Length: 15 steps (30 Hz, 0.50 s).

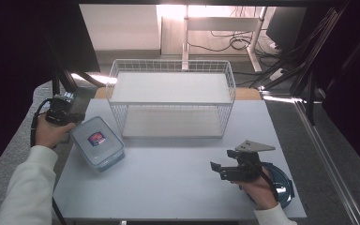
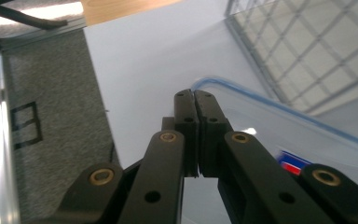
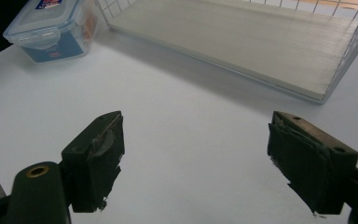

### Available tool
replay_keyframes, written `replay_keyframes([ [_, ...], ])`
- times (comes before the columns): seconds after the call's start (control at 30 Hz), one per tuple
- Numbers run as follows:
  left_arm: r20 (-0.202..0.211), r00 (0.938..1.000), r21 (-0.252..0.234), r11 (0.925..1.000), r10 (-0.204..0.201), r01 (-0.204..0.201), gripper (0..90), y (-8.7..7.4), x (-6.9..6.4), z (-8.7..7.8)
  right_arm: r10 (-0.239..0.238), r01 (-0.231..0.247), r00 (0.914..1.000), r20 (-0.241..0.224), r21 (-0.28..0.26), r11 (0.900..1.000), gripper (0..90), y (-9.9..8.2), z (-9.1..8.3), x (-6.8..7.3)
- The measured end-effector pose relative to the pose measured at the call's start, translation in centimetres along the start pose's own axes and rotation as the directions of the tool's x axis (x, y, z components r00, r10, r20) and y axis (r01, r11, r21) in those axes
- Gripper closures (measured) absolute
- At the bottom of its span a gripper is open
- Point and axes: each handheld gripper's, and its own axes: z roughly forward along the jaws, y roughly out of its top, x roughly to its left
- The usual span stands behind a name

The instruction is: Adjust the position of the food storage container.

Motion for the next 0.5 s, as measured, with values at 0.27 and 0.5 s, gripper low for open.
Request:
replay_keyframes([
  [0.27,-0.04,0.9991,0.062,0.998,-0.009,0.011,90.0,0.1,2.0,2.6,0.003,-0.003,1.0,0.001,0.016,0.9999,18.6,-0.3,0.6,-0.2],
  [0.5,-0.065,0.9969,0.12,0.9921,0.045,-0.037,90.0,-0.1,2.5,4.2,0.001,-0.001,1.0,0.009,0.021,0.9998,18.6,-0.4,0.9,-0.3],
])
